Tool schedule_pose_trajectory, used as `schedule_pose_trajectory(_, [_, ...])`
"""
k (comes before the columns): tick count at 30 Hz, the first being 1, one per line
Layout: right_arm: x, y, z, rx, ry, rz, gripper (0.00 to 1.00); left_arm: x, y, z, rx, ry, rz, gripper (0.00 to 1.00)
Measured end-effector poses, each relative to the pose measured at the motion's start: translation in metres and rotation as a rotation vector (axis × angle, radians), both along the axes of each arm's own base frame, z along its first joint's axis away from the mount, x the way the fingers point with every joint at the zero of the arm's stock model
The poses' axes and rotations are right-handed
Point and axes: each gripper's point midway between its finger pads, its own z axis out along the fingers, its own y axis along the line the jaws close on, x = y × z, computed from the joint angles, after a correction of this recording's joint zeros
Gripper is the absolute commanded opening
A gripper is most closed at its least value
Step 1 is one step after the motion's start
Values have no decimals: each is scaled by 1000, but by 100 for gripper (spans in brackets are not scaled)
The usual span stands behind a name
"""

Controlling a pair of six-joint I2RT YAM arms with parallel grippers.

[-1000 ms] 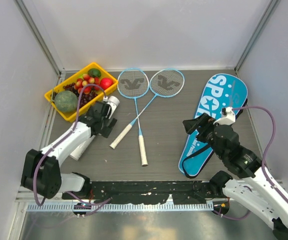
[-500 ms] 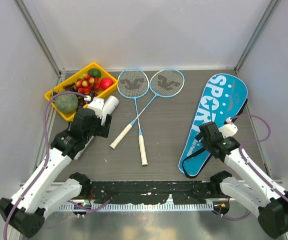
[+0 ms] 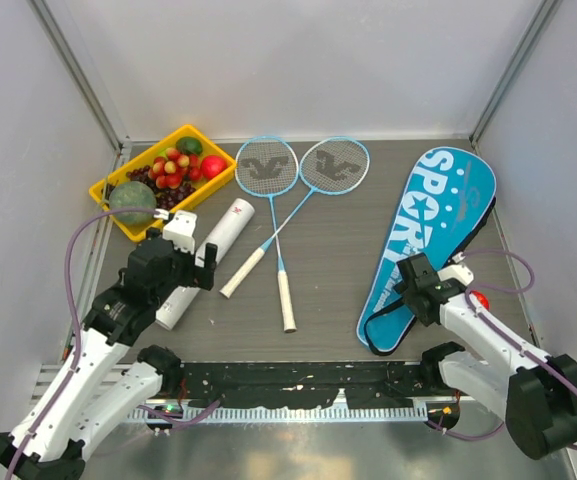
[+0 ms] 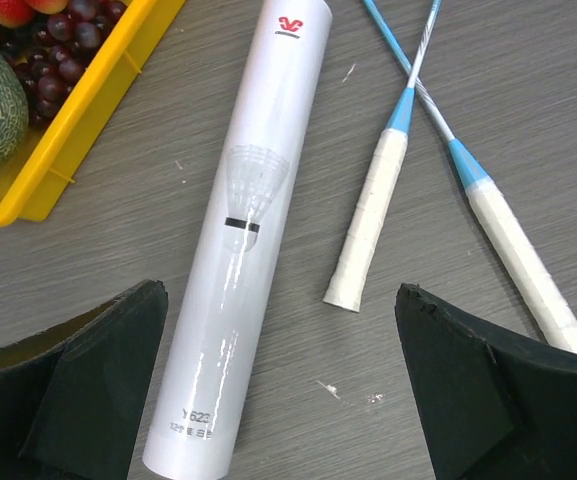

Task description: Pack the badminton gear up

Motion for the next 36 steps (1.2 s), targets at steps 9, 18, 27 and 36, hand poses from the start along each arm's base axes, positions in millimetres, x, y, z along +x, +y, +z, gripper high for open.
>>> schedule_pose_trajectory(9, [32,20,1,37,-92,136,5,-6,-9,-5,-23,34,-47,86])
schedule_pose_trajectory(18, [50,42,8,70,-139,297,5,-12,-32,-17,-100,131,-105,77])
schedule_pose_trajectory(27, [60,63,14,107,-141,443,14,-8,-39,-19,-119,154,-103,82])
schedule_pose_trajectory(36, [65,84,37,143,-181,563,69,11,-44,-55,74,311,-160,81])
